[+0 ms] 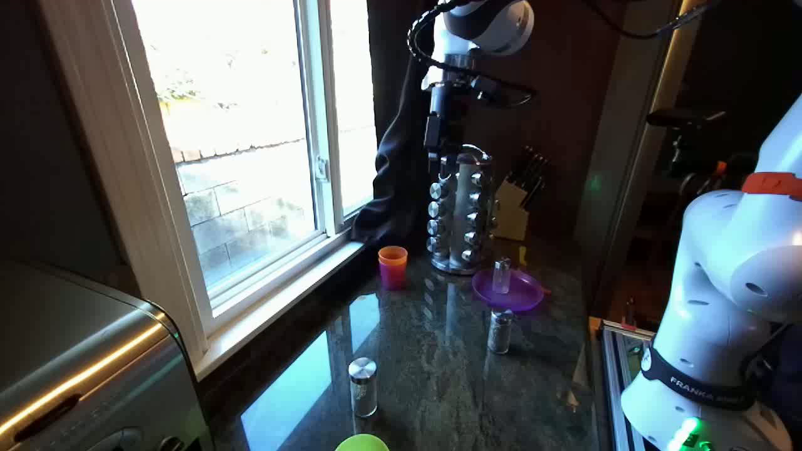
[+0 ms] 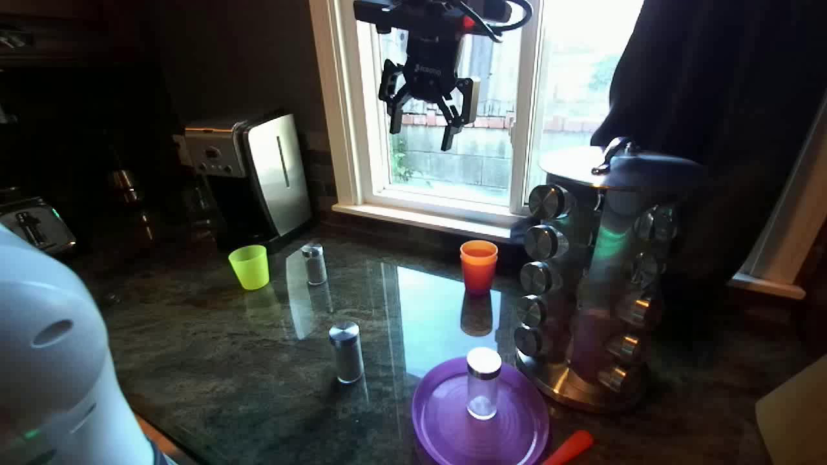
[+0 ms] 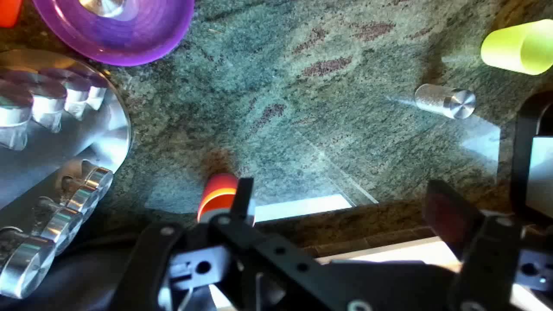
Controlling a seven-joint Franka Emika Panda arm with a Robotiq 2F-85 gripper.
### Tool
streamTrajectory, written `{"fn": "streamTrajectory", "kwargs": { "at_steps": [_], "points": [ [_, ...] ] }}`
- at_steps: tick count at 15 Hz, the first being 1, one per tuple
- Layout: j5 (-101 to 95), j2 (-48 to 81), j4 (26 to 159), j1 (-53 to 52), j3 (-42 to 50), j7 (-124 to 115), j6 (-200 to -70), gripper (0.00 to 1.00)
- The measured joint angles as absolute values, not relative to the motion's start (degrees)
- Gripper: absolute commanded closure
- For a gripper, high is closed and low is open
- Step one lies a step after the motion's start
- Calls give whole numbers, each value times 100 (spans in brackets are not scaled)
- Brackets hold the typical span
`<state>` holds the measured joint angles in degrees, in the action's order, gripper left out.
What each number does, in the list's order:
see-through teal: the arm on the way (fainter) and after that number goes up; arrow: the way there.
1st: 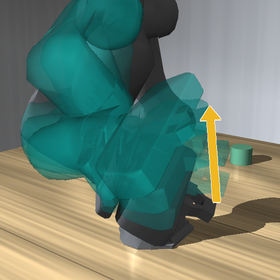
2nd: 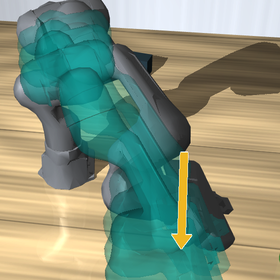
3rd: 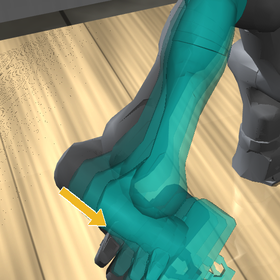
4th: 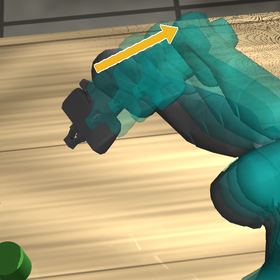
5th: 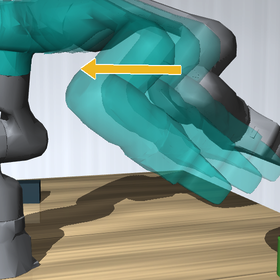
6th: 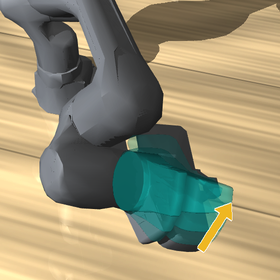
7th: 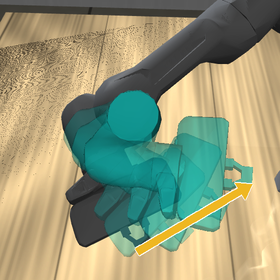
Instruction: Pull the black curtains to the left
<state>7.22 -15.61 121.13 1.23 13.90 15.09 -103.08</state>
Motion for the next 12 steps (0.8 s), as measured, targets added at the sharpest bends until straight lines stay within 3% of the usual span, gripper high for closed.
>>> {"fn": "streamTrajectory", "kwargs": {
  "at_steps": [7, 12],
  "points": [
    [702, -1553, 12100, 189, 1330, 1395, -10375, 0],
    [639, -1302, 11382, 507, 1220, 659, -11359, 0]
  ]
}}
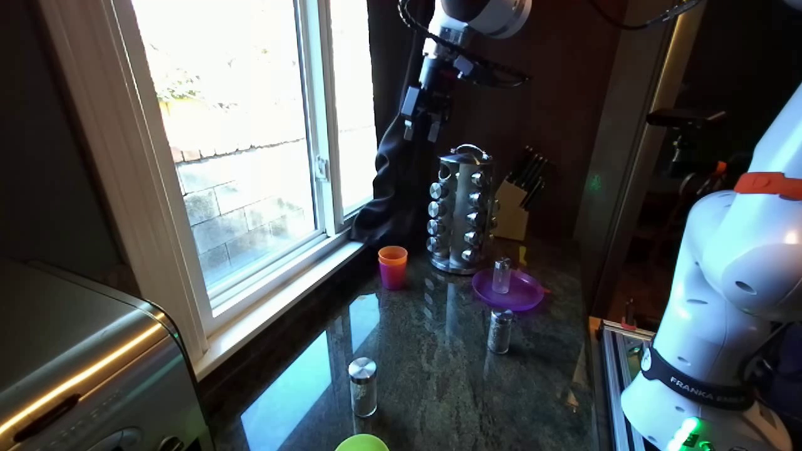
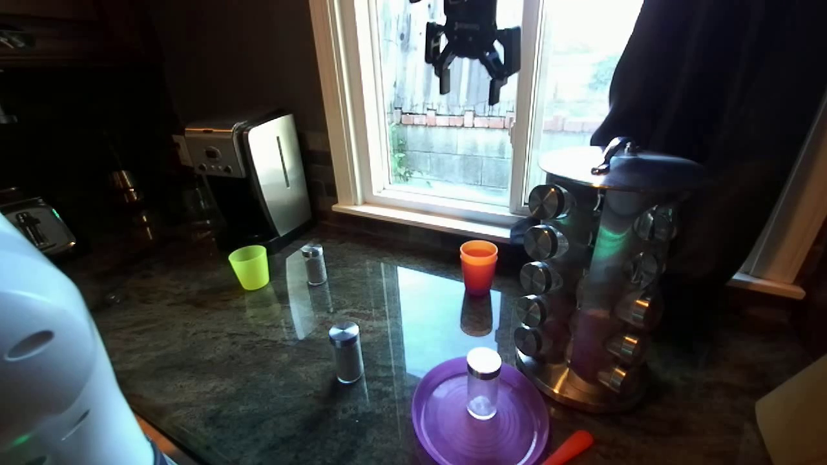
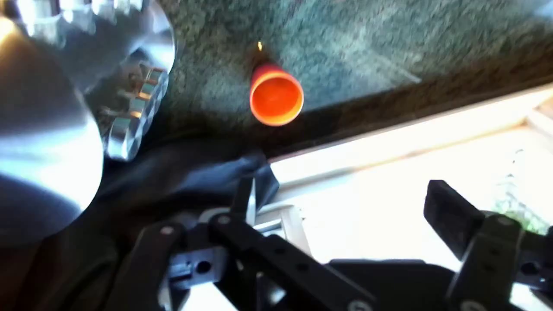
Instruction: Pull the black curtains to the left
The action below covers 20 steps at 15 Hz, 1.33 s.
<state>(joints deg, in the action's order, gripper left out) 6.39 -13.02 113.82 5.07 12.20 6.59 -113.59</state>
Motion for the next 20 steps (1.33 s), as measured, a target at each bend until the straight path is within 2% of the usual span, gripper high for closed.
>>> {"fn": "streamTrajectory", "kwargs": {
  "at_steps": [6, 12, 20],
  "points": [
    [272, -797, 9956, 664, 1013, -520, -12407, 0],
    [-983, 145, 8834, 708, 823, -2265, -13768, 0],
    [-2640, 771, 7939, 751, 1252, -4177, -14107, 0]
  ]
}}
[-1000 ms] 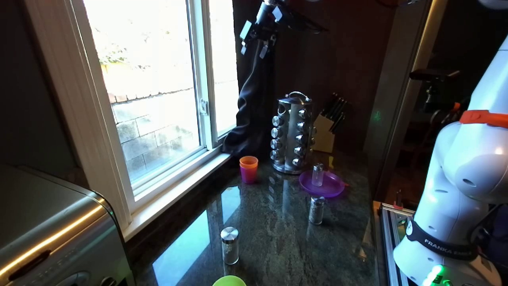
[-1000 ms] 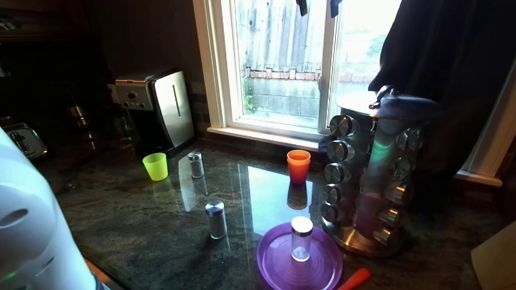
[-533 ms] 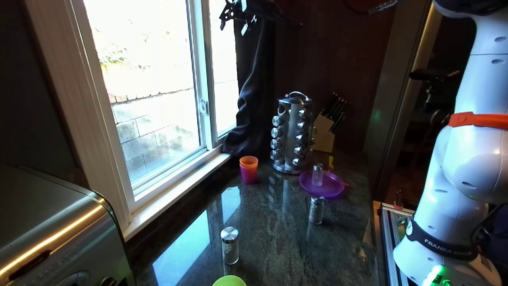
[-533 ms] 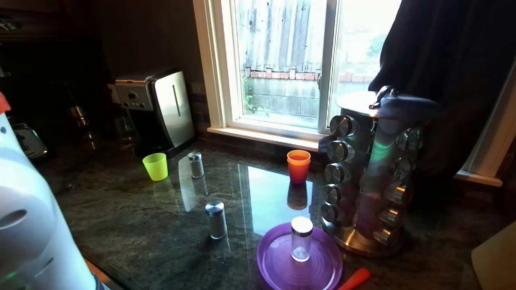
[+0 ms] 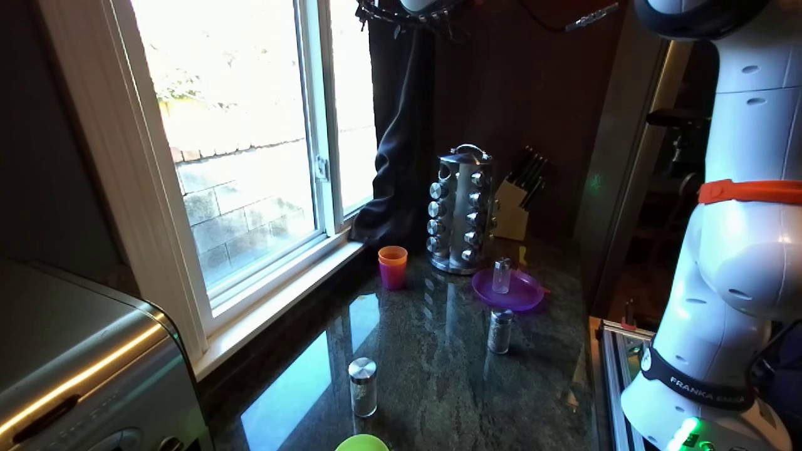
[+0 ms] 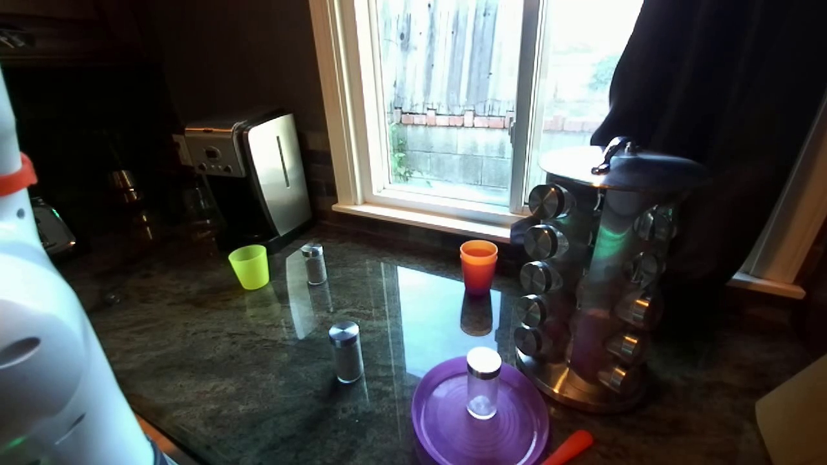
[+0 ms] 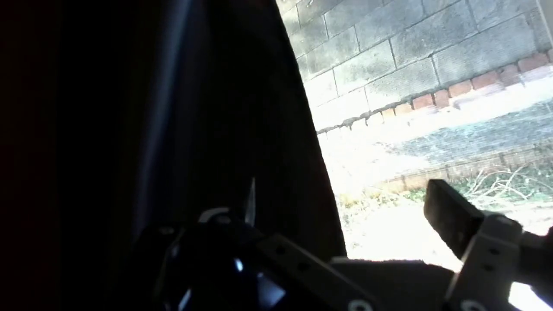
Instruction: Pull the black curtains to the left
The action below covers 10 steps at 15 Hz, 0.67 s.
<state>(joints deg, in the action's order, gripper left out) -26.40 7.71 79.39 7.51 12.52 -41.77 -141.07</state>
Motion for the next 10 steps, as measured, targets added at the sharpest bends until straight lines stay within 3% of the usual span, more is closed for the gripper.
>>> {"fn": "streamTrajectory", "kwargs": {
  "at_steps": [10],
  "points": [
    [-3956, 1164, 7592, 743, 1549, -5245, -14395, 0]
  ]
}}
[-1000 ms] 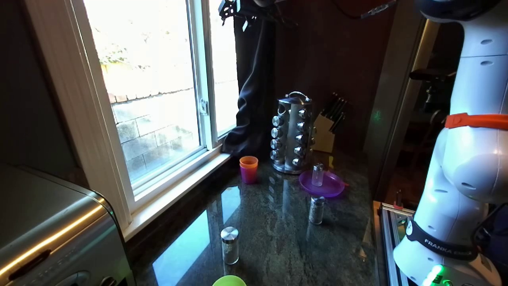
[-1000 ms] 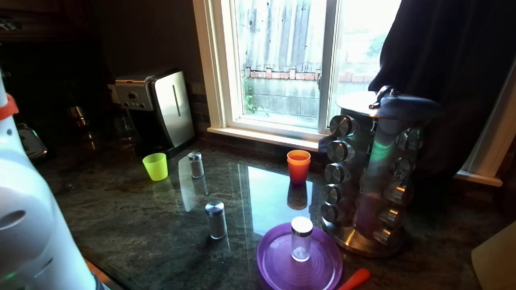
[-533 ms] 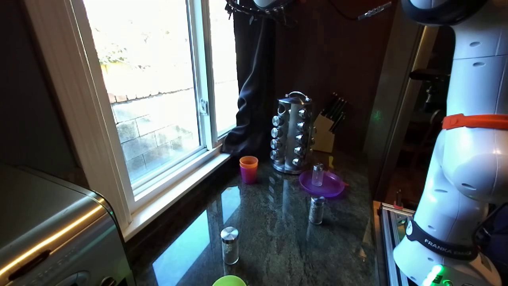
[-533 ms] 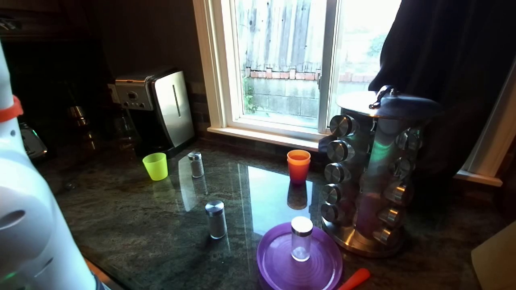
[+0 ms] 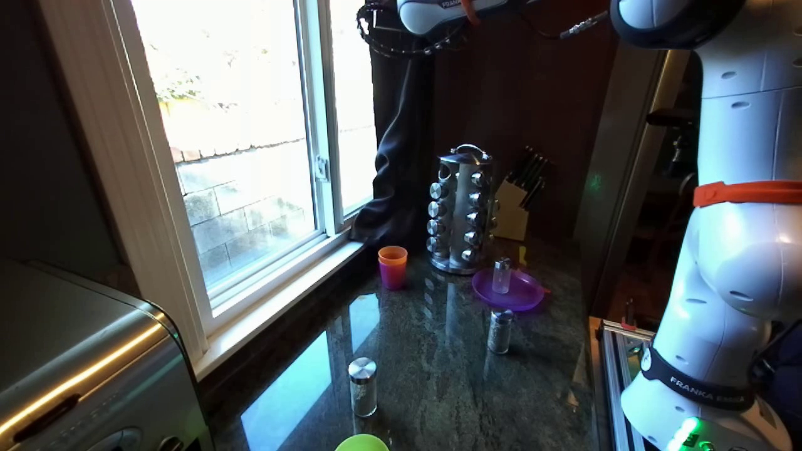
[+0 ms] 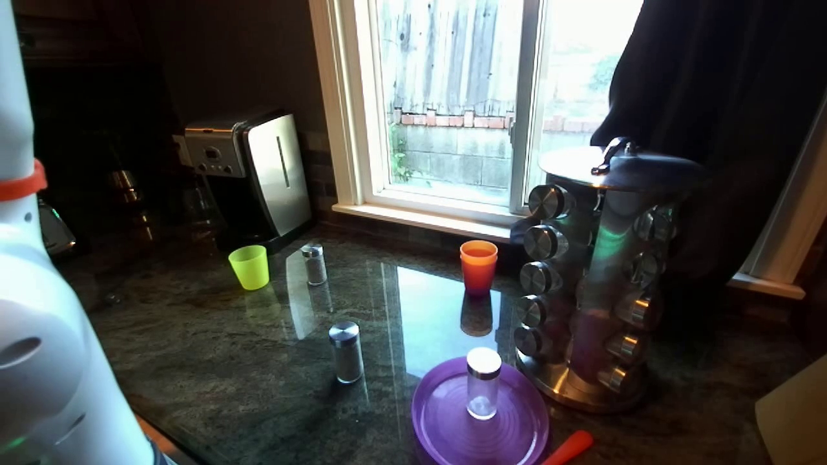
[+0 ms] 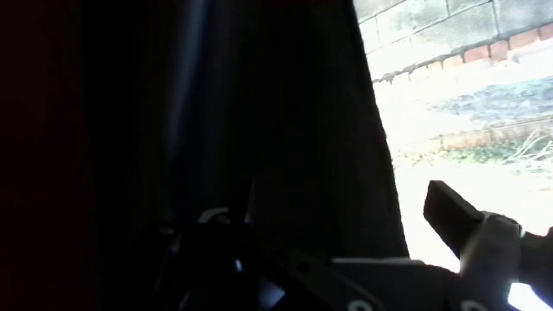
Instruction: Pull the black curtains to the left
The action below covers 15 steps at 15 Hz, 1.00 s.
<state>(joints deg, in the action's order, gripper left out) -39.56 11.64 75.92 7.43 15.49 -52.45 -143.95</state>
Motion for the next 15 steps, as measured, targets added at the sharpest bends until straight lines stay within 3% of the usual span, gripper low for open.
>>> {"fn": "streamTrajectory", "kwargs": {
  "at_steps": [3, 5, 6, 7, 15],
  "points": [
    [-4392, 1449, 7402, 738, 1672, -5725, -14395, 0],
    [-4585, 1634, 7277, 729, 1729, -6001, -14395, 5],
    [-4675, 1724, 7204, 718, 1762, -6138, -14395, 13],
    [-4753, 1803, 7137, 711, 1787, -6263, -14395, 32],
    [-5192, 2182, 6660, 687, 1978, -6871, -14395, 94]
  ]
}}
